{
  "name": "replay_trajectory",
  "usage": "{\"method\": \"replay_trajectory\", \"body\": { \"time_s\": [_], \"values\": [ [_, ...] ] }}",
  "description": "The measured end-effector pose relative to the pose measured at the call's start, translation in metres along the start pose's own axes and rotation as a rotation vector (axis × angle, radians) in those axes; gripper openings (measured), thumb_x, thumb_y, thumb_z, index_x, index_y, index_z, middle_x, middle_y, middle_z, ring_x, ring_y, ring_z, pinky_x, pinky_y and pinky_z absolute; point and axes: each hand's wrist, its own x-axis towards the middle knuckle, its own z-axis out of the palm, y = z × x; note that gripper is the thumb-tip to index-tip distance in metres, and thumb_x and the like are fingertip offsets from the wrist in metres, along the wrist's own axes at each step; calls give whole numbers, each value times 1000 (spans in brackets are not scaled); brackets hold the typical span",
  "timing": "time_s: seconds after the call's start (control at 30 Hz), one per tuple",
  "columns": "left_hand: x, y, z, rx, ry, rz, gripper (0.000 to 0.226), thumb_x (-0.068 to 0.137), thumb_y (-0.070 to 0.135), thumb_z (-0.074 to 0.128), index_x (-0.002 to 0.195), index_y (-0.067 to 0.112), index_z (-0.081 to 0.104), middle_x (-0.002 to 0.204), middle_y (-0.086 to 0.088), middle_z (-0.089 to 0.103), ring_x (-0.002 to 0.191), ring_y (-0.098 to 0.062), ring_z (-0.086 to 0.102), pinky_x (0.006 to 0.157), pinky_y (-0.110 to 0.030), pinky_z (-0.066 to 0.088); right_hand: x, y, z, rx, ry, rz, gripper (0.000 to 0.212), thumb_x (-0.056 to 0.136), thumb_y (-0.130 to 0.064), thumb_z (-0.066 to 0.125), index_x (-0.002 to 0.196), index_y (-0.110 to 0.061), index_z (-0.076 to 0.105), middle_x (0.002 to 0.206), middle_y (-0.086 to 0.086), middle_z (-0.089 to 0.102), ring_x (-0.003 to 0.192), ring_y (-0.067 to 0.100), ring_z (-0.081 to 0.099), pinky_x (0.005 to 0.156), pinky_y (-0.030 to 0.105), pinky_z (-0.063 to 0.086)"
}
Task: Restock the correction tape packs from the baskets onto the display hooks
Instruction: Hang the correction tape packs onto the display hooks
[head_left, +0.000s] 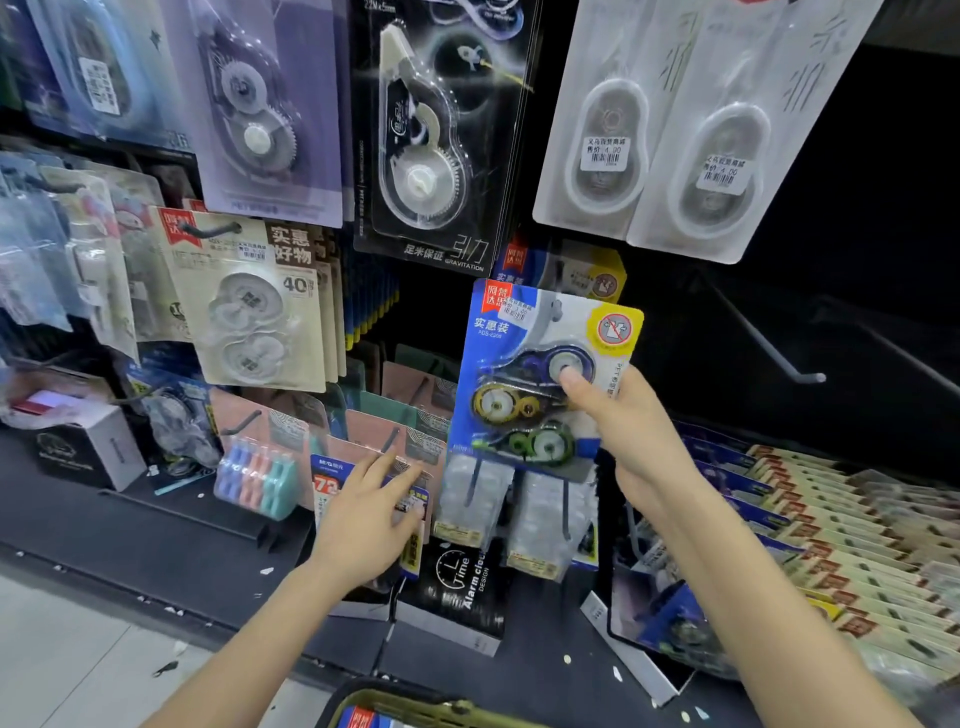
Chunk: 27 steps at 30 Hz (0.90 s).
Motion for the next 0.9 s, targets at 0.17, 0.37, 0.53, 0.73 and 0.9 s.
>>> {"method": "replay_trajectory", "body": {
  "time_s": [0.17, 0.37, 0.53, 0.73, 0.9],
  "values": [
    [1, -6, 7, 8, 20, 18, 80, 80, 62, 21, 138, 21, 57, 149, -11, 47, 140, -34, 38, 105, -48, 42, 45, 24, 2, 27, 221, 15, 40, 88, -28, 72, 119, -10, 53, 109, -1, 66, 96, 9, 63, 76, 21, 49],
    [3, -15, 15, 102, 37, 52, 52, 82, 47, 48, 120, 20, 71, 125, -12, 66, 113, -38, 63, 75, -48, 58, 93, 35, 4, 53, 400, 78, 46, 82, -30, 79, 112, -9, 52, 94, -5, 60, 83, 8, 57, 65, 18, 42],
    [5, -17, 21, 83, 83, 58, 49, 80, 38, 62, 126, 22, 66, 131, -11, 61, 117, -36, 59, 78, -50, 59, 119, 43, 6, 45, 436, 116, 44, 82, -32, 79, 106, -8, 51, 87, -3, 57, 76, 9, 54, 59, 19, 40],
    [6, -17, 21, 140, 106, 78, 52, 84, 47, 43, 121, 21, 69, 125, -11, 64, 111, -36, 62, 71, -49, 60, 125, 53, 6, 2, 410, 113, 42, 82, -36, 77, 103, -11, 50, 88, -4, 58, 78, 10, 56, 63, 22, 42],
    [6, -11, 17, 69, 132, 42, 48, 78, 35, 59, 123, 19, 69, 129, -14, 62, 117, -39, 58, 81, -55, 57, 105, 51, -4, -151, 379, 104, 53, 81, -47, 76, 111, -14, 46, 101, -3, 59, 95, 17, 58, 81, 31, 47]
  ]
}}
